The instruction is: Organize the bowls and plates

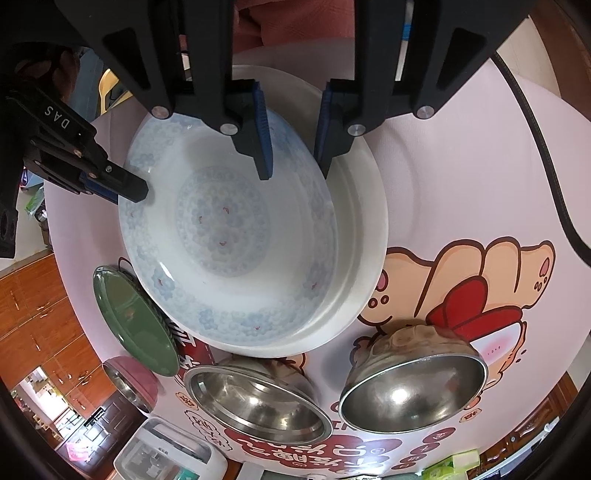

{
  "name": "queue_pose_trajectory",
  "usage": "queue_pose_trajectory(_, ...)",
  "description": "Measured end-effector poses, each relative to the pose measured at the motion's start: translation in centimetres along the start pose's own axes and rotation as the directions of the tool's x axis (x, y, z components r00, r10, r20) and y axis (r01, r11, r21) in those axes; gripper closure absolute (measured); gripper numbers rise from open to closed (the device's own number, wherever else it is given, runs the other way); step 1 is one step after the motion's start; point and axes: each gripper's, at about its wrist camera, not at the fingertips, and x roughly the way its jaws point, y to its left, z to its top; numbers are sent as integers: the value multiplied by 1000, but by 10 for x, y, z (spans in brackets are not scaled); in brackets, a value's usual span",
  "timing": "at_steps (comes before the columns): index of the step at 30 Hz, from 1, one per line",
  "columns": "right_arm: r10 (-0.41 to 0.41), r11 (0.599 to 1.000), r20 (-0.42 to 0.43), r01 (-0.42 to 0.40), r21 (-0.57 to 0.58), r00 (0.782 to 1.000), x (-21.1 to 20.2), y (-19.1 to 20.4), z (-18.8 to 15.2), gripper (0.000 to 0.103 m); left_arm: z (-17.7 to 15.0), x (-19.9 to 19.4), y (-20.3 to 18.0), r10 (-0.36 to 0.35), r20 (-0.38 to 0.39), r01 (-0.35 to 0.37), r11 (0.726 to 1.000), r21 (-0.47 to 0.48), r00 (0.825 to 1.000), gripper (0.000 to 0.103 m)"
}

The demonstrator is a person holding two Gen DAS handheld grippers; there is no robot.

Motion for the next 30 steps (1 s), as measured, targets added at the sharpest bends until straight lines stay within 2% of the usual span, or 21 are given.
queue_pose_trajectory(4,3,1000,-10,-3,0,1000,-1,4,-1,77,-2,-5,-2,17,8,-17,1000,2,1000,71)
queue_pose_trajectory(6,3,1000,4,-3,-8,1000,-5,6,-1,68,-3,-13,-5,39,41,-40,999,21,998,66)
queue_pose_trajectory(7,4,1000,14,-3,-11,1000,-7,7,0,65,-3,-16,-5,47,51,-48,998,27,998,57)
queue_pose_trajectory(8,3,1000,22,-3,-11,1000,-9,7,0,59,-2,-19,-6,59,59,-60,998,31,997,53)
queue_pose_trajectory(10,-1,1000,35,1,-3,999,-12,7,2,53,0,-24,-5,70,72,-72,997,28,995,51)
queue_pose_trajectory(17,-6,999,57,3,39,998,-23,5,4,53,6,-43,-2,78,100,-80,997,15,992,49)
queue_pose_trajectory(20,-13,998,71,8,67,997,-29,5,6,53,9,-50,-3,72,106,-75,997,17,992,45)
queue_pose_trajectory(21,-15,997,78,10,74,997,-32,6,7,53,10,-53,-3,66,112,-68,998,16,992,42)
queue_pose_trajectory(30,-69,991,144,51,127,987,-55,23,6,53,21,-80,-5,-20,176,5,996,87,984,34)
